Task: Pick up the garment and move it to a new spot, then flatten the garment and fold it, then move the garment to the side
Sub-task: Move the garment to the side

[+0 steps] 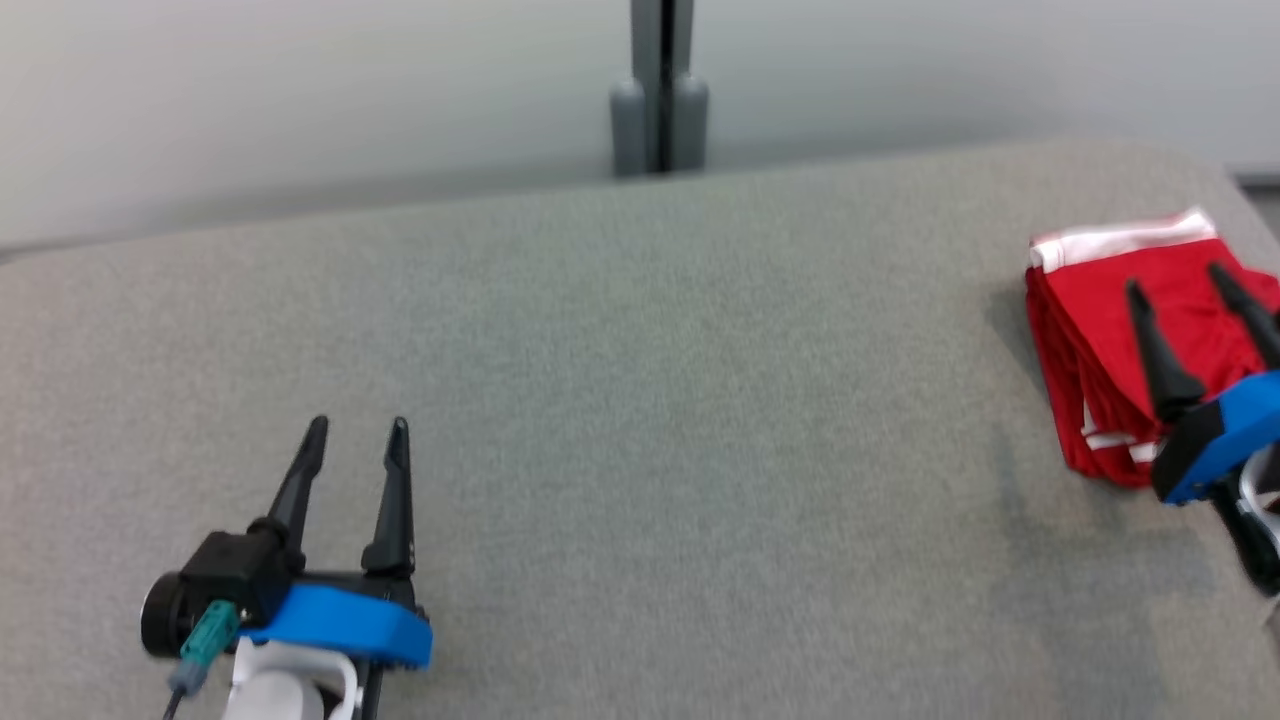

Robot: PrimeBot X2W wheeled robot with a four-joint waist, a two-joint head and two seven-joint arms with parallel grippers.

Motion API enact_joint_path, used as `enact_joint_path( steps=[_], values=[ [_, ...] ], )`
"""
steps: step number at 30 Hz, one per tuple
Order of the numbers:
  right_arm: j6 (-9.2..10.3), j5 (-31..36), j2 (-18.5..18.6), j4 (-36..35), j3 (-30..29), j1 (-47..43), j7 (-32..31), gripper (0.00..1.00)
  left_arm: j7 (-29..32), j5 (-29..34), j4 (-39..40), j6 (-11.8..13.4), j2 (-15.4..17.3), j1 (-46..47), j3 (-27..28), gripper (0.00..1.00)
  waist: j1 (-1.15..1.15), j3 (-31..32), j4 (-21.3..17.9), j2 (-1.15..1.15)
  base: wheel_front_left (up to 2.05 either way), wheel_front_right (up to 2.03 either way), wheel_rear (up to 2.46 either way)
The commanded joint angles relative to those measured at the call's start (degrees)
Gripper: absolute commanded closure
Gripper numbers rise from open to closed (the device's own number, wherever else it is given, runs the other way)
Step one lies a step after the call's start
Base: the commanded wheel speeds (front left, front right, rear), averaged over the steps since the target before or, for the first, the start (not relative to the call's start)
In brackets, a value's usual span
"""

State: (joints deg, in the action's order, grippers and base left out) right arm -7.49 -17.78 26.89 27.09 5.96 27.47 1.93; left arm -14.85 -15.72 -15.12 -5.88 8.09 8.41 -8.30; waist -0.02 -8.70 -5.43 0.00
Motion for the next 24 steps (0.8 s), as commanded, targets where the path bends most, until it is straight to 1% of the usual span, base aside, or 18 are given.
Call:
enact_joint_path(
  steps=[1,5,9,12,15,19,24],
  values=[
    [-0.01,-0.12,-0.72,-1.17,-0.36,-1.77,0.49,0.0,-0.31,-0.11,-0.24,0.18,-0.2,-0.6,0.21,0.0,0.02,1.29,-0.56,0.0,0.0,0.0,0.0],
    [-0.01,0.47,-5.67,-10.0,-2.41,-10.75,1.72,0.0,-0.35,-0.44,-0.42,0.28,-0.66,-3.43,1.55,0.0,0.02,4.38,1.41,0.0,0.0,0.0,0.0],
    [-0.01,3.08,-10.86,-16.04,-4.48,-17.86,3.26,0.0,-0.36,-0.24,-0.59,0.23,-1.12,-5.58,2.67,0.0,0.02,5.95,3.22,0.0,0.0,0.0,0.0],
    [-0.01,5.03,-13.71,-17.68,-5.83,-21.92,4.82,0.0,-0.37,0.24,-1.3,0.12,-1.43,-6.48,3.08,0.0,0.02,6.92,4.38,0.0,0.0,0.0,0.0],
    [-0.01,6.24,-16.46,-17.63,-6.74,-24.93,5.31,0.0,-0.37,0.08,-2.07,-0.03,-1.85,-6.97,3.49,0.0,0.02,7.88,5.18,0.0,0.0,0.0,0.0],
    [-0.01,6.89,-18.01,-17.49,-7.2,-26.72,5.3,0.0,-0.38,0.35,-2.94,-0.29,-2.23,-7.33,3.63,0.0,0.02,8.59,5.38,0.0,0.0,0.0,0.0],
    [-0.01,6.81,-18.11,-17.4,-6.92,-26.67,4.89,0.0,-0.38,0.66,-3.77,-0.54,-2.56,-7.69,3.76,0.0,0.02,8.69,5.08,0.0,0.0,0.0,0.0]
  ],
)
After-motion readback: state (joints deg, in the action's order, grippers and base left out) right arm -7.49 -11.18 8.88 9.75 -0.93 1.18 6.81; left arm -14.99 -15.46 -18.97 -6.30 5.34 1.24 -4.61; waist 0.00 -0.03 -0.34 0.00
